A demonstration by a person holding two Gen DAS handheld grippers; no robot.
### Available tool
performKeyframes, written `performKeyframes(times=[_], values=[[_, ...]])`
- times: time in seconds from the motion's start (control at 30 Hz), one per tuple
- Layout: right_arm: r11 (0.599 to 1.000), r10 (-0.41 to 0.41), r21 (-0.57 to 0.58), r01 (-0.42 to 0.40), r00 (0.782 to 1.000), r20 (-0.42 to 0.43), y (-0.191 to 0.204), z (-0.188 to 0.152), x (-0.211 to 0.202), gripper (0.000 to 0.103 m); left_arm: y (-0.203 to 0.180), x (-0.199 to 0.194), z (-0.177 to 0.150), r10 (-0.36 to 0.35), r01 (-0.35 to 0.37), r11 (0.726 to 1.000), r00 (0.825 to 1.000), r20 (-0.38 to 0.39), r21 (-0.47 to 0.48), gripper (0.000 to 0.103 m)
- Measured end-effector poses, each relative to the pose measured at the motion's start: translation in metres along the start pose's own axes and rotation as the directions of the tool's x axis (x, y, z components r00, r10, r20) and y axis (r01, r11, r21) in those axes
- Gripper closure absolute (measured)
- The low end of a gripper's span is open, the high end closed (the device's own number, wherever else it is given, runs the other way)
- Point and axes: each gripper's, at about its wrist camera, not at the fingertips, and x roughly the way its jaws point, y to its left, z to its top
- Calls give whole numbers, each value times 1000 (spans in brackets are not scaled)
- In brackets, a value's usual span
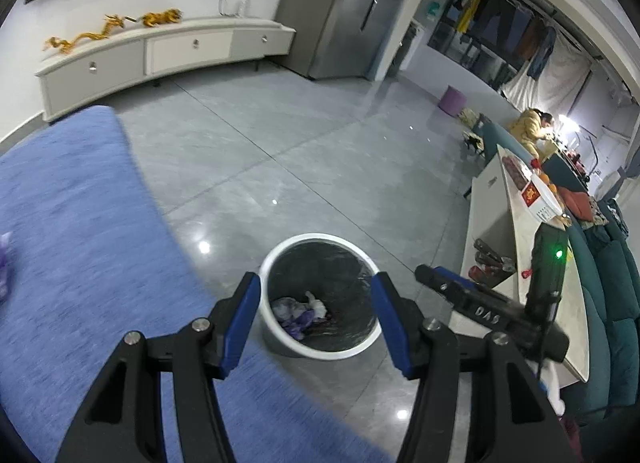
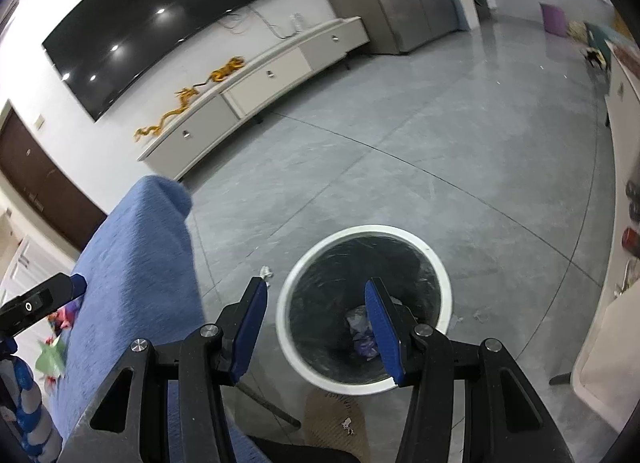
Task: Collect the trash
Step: 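Move both open tools back over the trash on the rug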
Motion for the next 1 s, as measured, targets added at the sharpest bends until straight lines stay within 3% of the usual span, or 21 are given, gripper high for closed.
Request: performKeyframes(times=[0.27, 0.53, 0.73, 0.93, 1.0], values=[[992, 41, -117, -40, 999, 6, 57, -2, -13, 55, 56, -84, -31, 75, -67, 995, 989, 128, -70, 48], [961, 115, -251, -115, 993, -17, 131, -10, -18, 54, 131, -167, -78, 206, -161, 967, 950, 237, -197, 48], [916, 186, -345, -206, 978, -89, 195, -25, -7, 54, 198, -210, -125, 325, -236, 913, 913, 246, -333, 48], [858, 255, -405, -314, 947, -194, 263, -47, 15, 54, 265, -245, -166, 413, -275, 841, 883, 224, -466, 48], [835, 262, -434, -338, 938, -226, 286, -56, 23, 54, 277, -252, -175, 424, -279, 830, 878, 222, -484, 48]])
